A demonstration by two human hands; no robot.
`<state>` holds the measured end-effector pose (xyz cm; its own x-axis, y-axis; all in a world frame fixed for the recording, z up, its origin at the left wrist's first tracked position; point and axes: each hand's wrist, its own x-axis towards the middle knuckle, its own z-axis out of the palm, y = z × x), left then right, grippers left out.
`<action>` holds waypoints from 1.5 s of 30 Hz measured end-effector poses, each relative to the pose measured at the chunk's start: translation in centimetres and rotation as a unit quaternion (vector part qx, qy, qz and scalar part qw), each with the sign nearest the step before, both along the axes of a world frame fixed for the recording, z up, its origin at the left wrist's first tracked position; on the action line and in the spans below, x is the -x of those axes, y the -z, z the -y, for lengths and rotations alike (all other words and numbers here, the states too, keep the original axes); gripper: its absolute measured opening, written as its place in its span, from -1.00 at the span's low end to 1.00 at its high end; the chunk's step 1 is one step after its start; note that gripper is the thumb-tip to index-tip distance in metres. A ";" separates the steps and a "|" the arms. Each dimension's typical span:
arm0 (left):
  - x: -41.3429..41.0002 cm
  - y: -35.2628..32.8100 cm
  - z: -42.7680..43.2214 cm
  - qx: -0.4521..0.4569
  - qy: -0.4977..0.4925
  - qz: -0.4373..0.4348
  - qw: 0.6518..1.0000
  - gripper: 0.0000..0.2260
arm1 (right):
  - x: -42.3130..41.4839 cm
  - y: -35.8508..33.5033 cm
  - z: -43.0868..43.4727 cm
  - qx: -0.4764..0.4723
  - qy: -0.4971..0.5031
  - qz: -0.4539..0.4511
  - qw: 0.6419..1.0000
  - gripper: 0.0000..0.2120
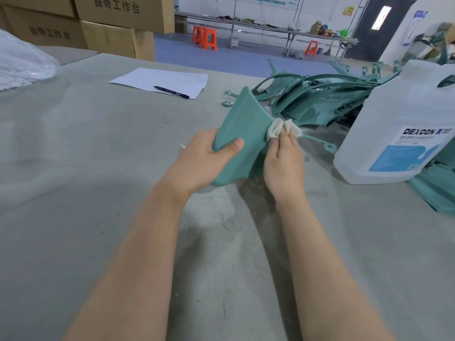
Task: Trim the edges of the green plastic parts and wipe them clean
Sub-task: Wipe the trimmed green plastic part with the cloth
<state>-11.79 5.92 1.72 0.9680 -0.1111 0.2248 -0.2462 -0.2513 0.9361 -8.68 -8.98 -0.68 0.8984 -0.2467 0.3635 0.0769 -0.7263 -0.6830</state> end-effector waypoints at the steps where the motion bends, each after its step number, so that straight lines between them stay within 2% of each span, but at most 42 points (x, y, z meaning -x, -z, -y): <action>1: 0.0 -0.1 0.1 -0.004 -0.002 0.005 1.000 -0.87 | 0.0 0.0 0.0 -0.002 0.000 0.002 1.000 -0.56; 8: -0.7 0.2 0.2 -0.006 -0.106 0.035 0.994 -0.77 | 0.9 0.4 -2.9 0.119 -0.053 0.036 0.991 -0.60; 11: -1.0 0.3 0.3 0.032 -0.161 0.050 0.985 -0.79 | 1.4 0.8 -3.6 0.140 -0.083 0.049 0.985 -0.63; 13: -1.3 0.3 0.1 0.081 -0.203 0.058 0.974 -0.84 | 1.7 1.2 -4.2 0.119 -0.111 0.049 0.986 -0.66; 16: -1.4 0.4 0.1 0.152 -0.221 0.052 0.962 -0.83 | 1.9 1.0 -4.3 0.030 -0.116 0.064 0.991 -0.72; 19: -1.6 0.5 0.0 0.166 -0.247 0.067 0.952 -0.89 | 1.7 0.0 -3.3 -0.060 -0.079 0.024 0.995 -0.76; 21: -1.8 0.7 -0.2 0.175 -0.256 0.064 0.949 -0.91 | 1.6 -1.1 -2.3 -0.179 -0.044 0.015 0.983 -0.85; 23: -1.8 0.8 -0.2 0.186 -0.244 0.051 0.950 -0.92 | 1.8 -2.2 -1.3 -0.317 -0.009 0.057 0.947 -0.94; 24: -1.8 0.9 -0.1 0.192 -0.234 0.044 0.952 -0.91 | 2.1 -2.6 -0.9 -0.389 -0.012 0.083 0.917 -0.93; 26: -1.7 1.0 0.3 0.210 -0.213 0.032 0.954 -0.88 | 2.4 -3.2 -0.5 -0.535 -0.082 0.117 0.832 -0.75; 27: -1.6 1.0 0.6 0.227 -0.202 0.020 0.952 -0.87 | 2.4 -3.4 -0.6 -0.577 -0.126 0.118 0.799 -0.64; 28: -1.5 1.0 1.0 0.251 -0.188 0.002 0.950 -0.88 | 2.5 -3.6 -0.9 -0.577 -0.162 0.109 0.793 -0.57; 29: -1.5 1.0 1.5 0.277 -0.168 -0.017 0.946 -0.88 | 2.7 -3.6 -1.6 -0.540 -0.188 0.089 0.815 -0.55; 30: -1.4 1.0 2.0 0.303 -0.142 -0.033 0.942 -0.89 | 2.9 -3.4 -2.4 -0.474 -0.203 0.070 0.854 -0.56; 32: -1.1 0.9 2.7 0.363 -0.087 -0.061 0.926 -0.85 | 3.3 -2.3 -3.9 -0.271 -0.216 0.073 0.935 -0.58; 34: -0.9 0.8 3.0 0.410 -0.057 -0.083 0.907 -0.82 | 2.8 -0.7 -4.6 -0.087 -0.207 0.111 0.968 -0.58; 35: -0.9 0.7 3.0 0.420 -0.050 -0.089 0.902 -0.80 | 2.5 -0.1 -4.6 -0.049 -0.191 0.122 0.973 -0.58; 38: -1.0 0.7 3.0 0.400 -0.062 -0.078 0.911 -0.80 | 1.8 0.3 -4.4 -0.047 -0.146 0.132 0.979 -0.60; 42: -0.8 0.8 3.4 0.356 -0.071 -0.055 0.930 -0.84 | 1.5 0.1 -4.1 -0.097 -0.128 0.132 0.978 -0.61; 45: -1.1 0.6 2.9 0.393 -0.071 -0.062 0.915 -0.77 | 2.7 0.0 -5.3 -0.118 -0.124 0.151 0.974 -0.65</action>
<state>-10.68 3.01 1.10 0.9838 0.1658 0.0687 -0.1426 0.4902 0.8599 -11.40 -3.68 -0.72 0.8018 -0.1447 0.5799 0.4534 -0.4848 -0.7479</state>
